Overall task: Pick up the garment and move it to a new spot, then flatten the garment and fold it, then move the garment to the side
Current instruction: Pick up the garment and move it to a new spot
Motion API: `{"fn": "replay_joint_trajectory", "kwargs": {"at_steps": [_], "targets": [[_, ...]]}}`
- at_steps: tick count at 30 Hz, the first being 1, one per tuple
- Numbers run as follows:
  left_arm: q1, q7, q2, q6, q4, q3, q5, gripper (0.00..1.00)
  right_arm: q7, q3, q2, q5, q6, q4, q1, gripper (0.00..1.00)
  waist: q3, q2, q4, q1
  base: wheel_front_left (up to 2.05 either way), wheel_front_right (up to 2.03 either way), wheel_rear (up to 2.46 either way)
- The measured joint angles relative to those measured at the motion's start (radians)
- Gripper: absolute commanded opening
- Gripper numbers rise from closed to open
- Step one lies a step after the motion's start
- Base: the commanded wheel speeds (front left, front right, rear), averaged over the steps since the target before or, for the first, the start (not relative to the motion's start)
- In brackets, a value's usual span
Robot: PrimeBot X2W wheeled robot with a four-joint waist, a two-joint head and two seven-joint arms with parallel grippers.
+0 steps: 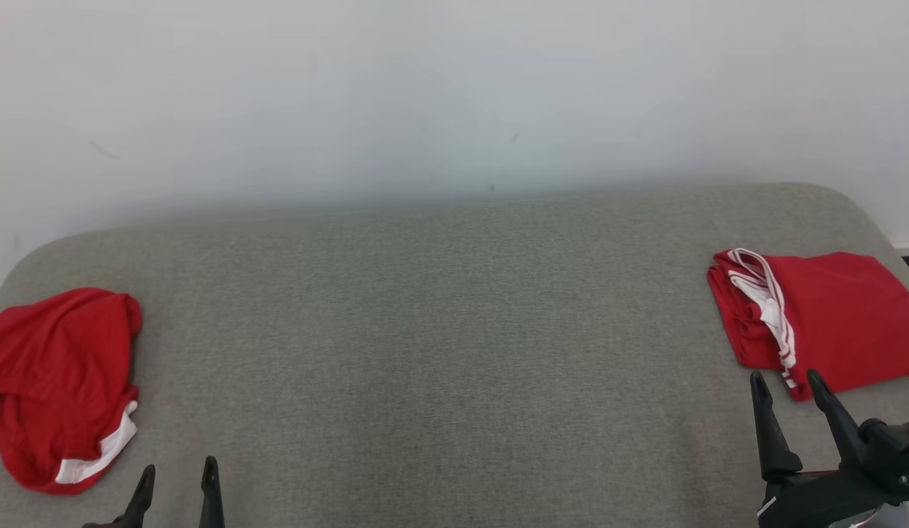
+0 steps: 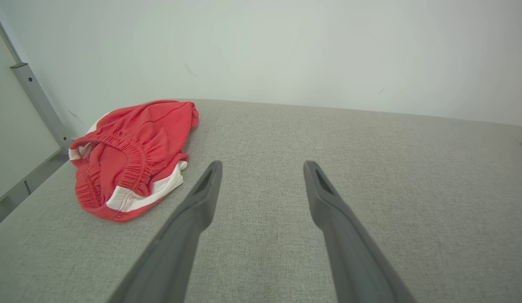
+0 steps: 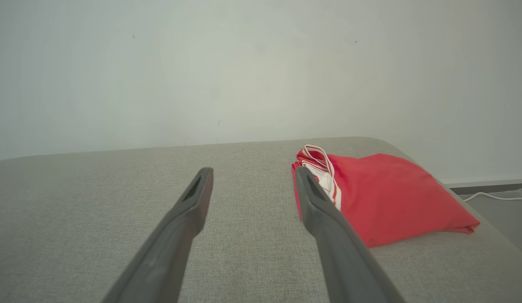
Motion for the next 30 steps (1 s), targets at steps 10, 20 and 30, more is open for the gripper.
{"fn": "replay_joint_trajectory", "kwargs": {"at_steps": [10, 20, 30], "targets": [[-0.023, 0.006, 0.012, -0.001, 0.010, 0.000, 0.002, 1.00, 0.000, 0.002, 0.009, 0.009, 0.000, 0.001, 0.012, 1.00, -0.003, 0.0000, 0.086, 0.0000, 0.00, 0.00, 0.00], [-0.023, 0.007, 0.014, -0.001, 0.021, -0.005, 0.008, 1.00, -0.001, 0.004, 0.013, 0.018, 0.009, 0.016, 0.012, 1.00, -0.011, 0.0000, 0.193, 0.0000, 0.00, 0.00, 0.00], [-0.022, 0.016, 0.018, -0.001, 0.020, -0.004, 0.009, 1.00, -0.001, 0.016, 0.028, 0.018, 0.013, 0.021, 0.011, 1.00, -0.021, 0.0000, 0.310, 0.0000, 0.00, 0.00, 0.00]]}}
